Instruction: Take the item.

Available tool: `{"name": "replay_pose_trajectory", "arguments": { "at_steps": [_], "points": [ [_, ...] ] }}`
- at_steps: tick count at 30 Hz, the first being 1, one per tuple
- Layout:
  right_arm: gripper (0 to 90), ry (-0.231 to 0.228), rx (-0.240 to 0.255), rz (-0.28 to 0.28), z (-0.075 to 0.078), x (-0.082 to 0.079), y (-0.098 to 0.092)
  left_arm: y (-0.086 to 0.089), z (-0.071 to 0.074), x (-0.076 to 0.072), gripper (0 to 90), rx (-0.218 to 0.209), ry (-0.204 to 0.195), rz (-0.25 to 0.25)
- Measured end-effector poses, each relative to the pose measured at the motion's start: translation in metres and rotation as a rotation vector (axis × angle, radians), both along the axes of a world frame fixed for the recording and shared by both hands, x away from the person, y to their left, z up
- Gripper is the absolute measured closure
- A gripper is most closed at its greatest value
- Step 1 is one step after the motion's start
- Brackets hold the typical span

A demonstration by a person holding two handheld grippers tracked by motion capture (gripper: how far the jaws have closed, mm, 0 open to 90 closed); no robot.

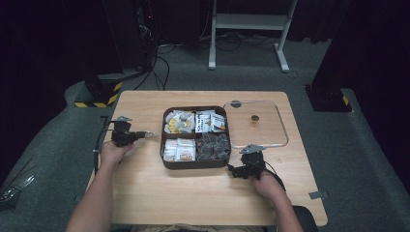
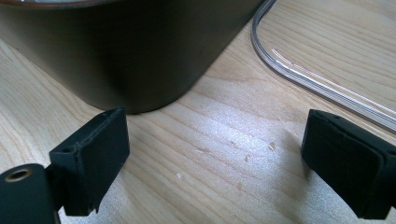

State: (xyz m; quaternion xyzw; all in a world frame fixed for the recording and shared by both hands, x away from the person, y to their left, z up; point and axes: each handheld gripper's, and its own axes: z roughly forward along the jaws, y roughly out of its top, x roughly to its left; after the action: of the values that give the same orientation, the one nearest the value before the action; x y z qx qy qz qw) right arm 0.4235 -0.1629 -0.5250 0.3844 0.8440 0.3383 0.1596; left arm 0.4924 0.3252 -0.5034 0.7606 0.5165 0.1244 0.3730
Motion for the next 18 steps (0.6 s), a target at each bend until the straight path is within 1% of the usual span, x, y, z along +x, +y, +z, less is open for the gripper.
{"name": "replay_pose_trajectory", "arguments": {
  "at_steps": [1, 2, 4, 5, 6, 8, 9, 10, 13, 14, 15, 17, 18],
  "points": [
    [7.8, 0.0, 0.0, 0.0, 0.0, 0.0, 0.0, -0.0033, -0.0026, 0.0004, 89.2, 0.028, 0.016, -0.015],
    [7.8, 0.0, 0.0, 0.0, 0.0, 0.0, 0.0, -0.0033, -0.0026, 0.0004, 89.1, 0.028, 0.016, -0.015],
    [7.8, 0.0, 0.0, 0.0, 0.0, 0.0, 0.0, -0.0067, -0.0061, 0.0012, 89.1, 0.067, 0.047, -0.026],
    [7.7, 0.0, 0.0, 0.0, 0.0, 0.0, 0.0, -0.0077, -0.0077, 0.0016, 89.1, 0.074, 0.057, -0.032],
    [7.7, 0.0, 0.0, 0.0, 0.0, 0.0, 0.0, -0.0076, -0.0079, 0.0018, 89.1, 0.07, 0.056, -0.033],
    [7.8, 0.0, 0.0, 0.0, 0.0, 0.0, 0.0, -0.0049, -0.0073, 0.0025, 88.8, 0.042, 0.042, -0.019],
    [7.8, 0.0, 0.0, 0.0, 0.0, 0.0, 0.0, -0.0038, -0.0074, 0.0027, 88.4, 0.027, 0.044, -0.014],
    [7.8, 0.0, 0.0, 0.0, 0.0, 0.0, 0.0, -0.0033, -0.0076, 0.0029, 87.5, 0.024, 0.047, -0.013],
    [7.7, 0.0, 0.0, 0.0, 0.0, 0.0, 0.0, -0.0046, -0.0095, 0.0033, 84.0, 0.039, 0.059, -0.02],
    [7.7, 0.0, 0.0, 0.0, 0.0, 0.0, 0.0, -0.0049, -0.0096, 0.0034, 83.2, 0.031, 0.06, -0.022],
    [7.8, 0.0, 0.0, 0.0, 0.0, 0.0, 0.0, -0.0053, -0.0088, 0.0033, 80.6, 0.019, 0.054, -0.024],
    [7.7, 0.0, 0.0, 0.0, 0.0, 0.0, 0.0, -0.0056, -0.0083, 0.003, 77.2, 0.013, 0.049, -0.027],
    [7.7, 0.0, 0.0, 0.0, 0.0, 0.0, 0.0, -0.0058, -0.0079, 0.0027, 77.2, 0.009, 0.046, -0.03]
  ]
}}
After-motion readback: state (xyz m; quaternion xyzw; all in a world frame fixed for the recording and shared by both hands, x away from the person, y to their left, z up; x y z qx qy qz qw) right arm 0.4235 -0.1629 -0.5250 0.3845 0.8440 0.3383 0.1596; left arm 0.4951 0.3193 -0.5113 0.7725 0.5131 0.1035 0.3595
